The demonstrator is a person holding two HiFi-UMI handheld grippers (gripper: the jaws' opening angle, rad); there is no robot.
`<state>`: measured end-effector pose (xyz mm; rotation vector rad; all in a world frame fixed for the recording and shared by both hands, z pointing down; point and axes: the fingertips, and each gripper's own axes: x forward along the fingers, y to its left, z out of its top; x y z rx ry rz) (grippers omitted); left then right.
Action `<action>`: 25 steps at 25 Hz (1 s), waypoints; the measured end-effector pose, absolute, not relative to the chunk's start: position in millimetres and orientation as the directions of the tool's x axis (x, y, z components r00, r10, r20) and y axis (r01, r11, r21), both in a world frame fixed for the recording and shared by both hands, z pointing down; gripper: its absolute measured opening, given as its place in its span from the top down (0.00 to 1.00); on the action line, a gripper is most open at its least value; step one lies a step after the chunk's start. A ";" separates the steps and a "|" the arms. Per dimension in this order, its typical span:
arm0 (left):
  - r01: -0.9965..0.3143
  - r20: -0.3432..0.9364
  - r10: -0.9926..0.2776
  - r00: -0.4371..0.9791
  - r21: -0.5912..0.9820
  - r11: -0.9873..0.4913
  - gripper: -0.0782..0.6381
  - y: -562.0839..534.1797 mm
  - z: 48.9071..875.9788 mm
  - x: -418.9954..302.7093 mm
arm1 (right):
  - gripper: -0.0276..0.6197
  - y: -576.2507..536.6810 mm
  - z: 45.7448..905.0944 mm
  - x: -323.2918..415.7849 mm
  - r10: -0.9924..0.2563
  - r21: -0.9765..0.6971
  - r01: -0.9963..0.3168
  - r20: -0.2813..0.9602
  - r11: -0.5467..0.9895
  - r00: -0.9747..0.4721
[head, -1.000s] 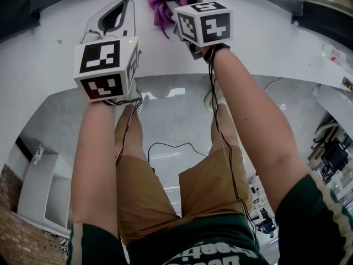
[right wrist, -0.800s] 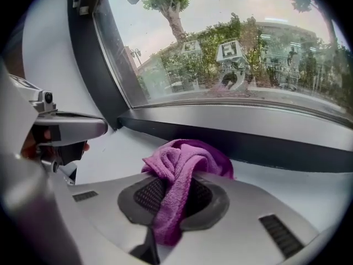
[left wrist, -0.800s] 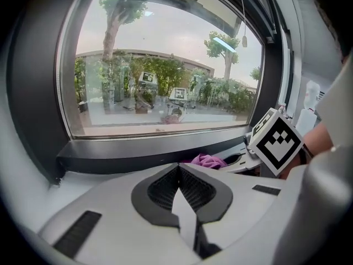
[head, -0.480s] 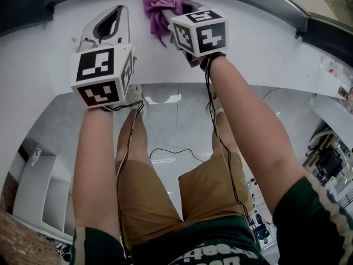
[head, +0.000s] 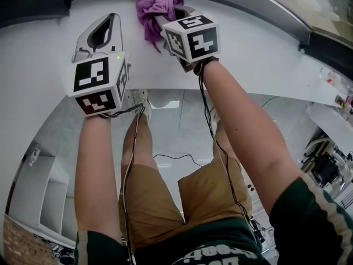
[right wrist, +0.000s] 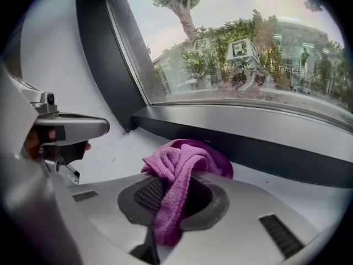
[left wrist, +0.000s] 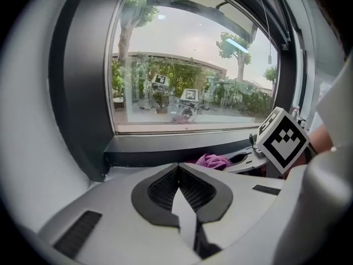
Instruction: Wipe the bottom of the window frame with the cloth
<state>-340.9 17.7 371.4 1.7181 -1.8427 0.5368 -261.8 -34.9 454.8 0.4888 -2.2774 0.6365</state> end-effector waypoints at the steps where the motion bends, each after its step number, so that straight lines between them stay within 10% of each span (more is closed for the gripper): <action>1: -0.991 0.643 -0.765 -0.032 0.078 0.107 0.88 21.6 372.5 -346.1 | 0.85 -32.7 455.5 -266.1 -0.154 -0.302 -0.506 0.720 0.808 -0.676; 25: -0.963 0.672 -0.724 -0.157 0.060 0.264 0.88 91.6 381.0 -437.8 | 0.85 44.0 451.0 -417.2 0.018 -0.336 -0.293 0.684 0.895 -0.729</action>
